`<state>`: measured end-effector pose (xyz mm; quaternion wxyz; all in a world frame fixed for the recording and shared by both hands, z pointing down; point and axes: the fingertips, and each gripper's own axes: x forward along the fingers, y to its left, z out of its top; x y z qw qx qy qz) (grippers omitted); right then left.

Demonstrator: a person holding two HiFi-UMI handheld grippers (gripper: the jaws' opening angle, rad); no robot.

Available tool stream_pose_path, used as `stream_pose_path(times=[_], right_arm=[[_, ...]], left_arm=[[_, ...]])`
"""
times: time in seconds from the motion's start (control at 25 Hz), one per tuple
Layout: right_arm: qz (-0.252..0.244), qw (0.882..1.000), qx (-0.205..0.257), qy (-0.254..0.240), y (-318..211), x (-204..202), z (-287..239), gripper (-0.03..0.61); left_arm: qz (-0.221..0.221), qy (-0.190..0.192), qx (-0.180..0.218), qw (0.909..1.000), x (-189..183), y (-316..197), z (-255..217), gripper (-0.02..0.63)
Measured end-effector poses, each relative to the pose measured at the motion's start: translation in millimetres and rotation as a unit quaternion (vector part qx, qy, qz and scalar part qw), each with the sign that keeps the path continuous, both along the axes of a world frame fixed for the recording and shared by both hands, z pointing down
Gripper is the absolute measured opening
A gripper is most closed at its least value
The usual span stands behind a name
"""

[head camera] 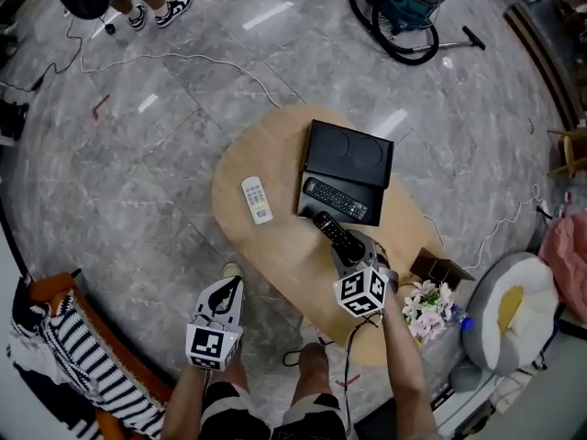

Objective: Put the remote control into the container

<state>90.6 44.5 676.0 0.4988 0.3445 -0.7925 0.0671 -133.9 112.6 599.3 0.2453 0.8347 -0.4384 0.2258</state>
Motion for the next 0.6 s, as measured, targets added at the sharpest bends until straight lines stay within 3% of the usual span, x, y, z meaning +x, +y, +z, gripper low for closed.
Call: stream_pose_path(times=[0.32, 0.6], right_arm=[[-0.045, 0.998, 0.011, 0.032, -47, 19, 3, 0.196], [-0.090, 0.995, 0.006, 0.037, -73, 10, 22, 0.196]], left_arm=[[-0.033, -0.010, 0.007, 0.9994, -4, 4, -11, 0.008], [-0.074, -0.016, 0.001, 0.9972, -2, 9, -5, 0.008]])
